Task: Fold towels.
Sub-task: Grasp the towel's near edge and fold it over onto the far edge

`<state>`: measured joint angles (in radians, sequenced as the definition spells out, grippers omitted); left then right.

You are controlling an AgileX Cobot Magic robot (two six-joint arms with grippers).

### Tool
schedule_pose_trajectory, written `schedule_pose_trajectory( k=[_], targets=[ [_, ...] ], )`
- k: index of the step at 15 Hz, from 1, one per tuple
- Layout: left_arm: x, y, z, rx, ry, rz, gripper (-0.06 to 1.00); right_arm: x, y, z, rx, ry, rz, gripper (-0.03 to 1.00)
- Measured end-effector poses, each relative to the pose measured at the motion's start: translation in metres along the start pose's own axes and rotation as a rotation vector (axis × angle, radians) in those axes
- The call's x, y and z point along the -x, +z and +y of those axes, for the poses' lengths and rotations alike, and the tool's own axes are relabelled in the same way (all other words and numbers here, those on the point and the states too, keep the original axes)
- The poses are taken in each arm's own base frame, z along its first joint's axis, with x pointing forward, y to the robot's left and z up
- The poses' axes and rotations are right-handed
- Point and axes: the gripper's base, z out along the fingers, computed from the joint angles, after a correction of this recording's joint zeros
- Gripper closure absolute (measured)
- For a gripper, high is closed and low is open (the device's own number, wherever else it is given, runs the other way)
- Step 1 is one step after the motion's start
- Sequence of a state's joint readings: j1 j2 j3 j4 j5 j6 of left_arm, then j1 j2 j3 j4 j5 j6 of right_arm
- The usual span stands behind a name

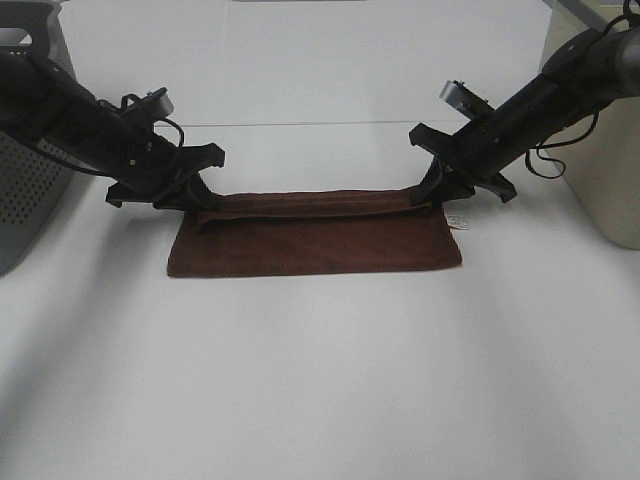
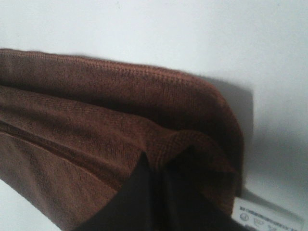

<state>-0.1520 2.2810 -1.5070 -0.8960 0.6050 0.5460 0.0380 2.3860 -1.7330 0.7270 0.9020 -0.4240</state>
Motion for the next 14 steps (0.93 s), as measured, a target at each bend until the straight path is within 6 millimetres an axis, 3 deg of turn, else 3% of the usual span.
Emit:
schedule_pose_trajectory(
  k=[2,3,6,7,9,11,14],
  targets=[
    [-0.002,0.006,0.003,0.010,-0.005,0.000,0.89,0.001,0.000,-0.001,-0.009,-0.001,-0.011,0.87],
    [-0.001,0.007,0.005,0.021,-0.003,-0.009,0.81,0.001,0.000,-0.003,-0.022,-0.007,-0.010,0.76],
    [-0.001,0.007,0.005,0.017,-0.009,-0.011,0.39,-0.001,-0.001,-0.001,0.000,-0.002,0.013,0.35],
    [0.000,0.006,0.003,0.010,-0.014,-0.015,0.29,-0.001,-0.002,0.000,0.012,0.000,0.021,0.28],
    [0.002,0.001,-0.001,0.008,0.005,-0.016,0.19,-0.002,-0.003,0.002,0.028,0.001,0.041,0.24],
    [0.005,-0.009,-0.006,0.020,0.051,-0.026,0.18,-0.005,-0.007,0.005,0.024,-0.011,0.076,0.22],
    [0.013,-0.034,-0.018,0.041,0.110,-0.053,0.18,-0.006,-0.030,0.016,-0.022,-0.030,0.071,0.22]
  ],
)
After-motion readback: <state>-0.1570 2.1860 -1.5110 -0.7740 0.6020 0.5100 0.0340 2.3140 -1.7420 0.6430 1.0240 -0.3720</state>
